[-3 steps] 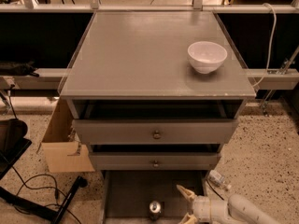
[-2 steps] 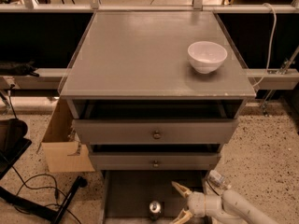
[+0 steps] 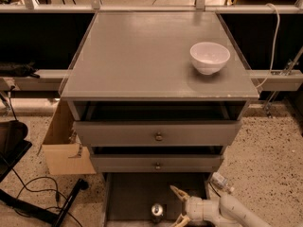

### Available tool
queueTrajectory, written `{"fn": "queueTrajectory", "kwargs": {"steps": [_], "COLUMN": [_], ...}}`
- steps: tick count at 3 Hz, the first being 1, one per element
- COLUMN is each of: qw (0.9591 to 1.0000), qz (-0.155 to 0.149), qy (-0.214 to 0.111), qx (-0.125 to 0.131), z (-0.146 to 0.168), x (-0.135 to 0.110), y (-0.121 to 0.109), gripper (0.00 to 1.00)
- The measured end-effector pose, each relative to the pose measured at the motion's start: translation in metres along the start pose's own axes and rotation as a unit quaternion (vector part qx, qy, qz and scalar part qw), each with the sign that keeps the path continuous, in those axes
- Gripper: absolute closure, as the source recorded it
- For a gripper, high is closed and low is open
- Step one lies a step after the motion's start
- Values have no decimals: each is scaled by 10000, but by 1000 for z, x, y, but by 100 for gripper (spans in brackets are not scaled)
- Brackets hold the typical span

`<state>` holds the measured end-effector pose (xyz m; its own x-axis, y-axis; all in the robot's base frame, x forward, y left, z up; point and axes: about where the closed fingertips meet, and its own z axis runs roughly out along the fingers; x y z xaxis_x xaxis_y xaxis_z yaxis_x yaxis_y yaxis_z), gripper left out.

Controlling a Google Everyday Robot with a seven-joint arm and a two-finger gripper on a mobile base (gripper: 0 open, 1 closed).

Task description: Pick redbull can from bottom drawer and place on counter

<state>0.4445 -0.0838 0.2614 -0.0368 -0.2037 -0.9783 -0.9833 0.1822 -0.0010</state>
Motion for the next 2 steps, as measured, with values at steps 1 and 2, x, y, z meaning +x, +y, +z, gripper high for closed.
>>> {"fn": "queueTrajectory", "kwargs": {"steps": [1, 2], "qw": [10000, 9998], "qz": [-4, -21], "qy": [53, 142], "qx": [-15, -114], "z": [14, 39], "x": [10, 16], "y": [-1, -1], "gripper": [0, 0]}}
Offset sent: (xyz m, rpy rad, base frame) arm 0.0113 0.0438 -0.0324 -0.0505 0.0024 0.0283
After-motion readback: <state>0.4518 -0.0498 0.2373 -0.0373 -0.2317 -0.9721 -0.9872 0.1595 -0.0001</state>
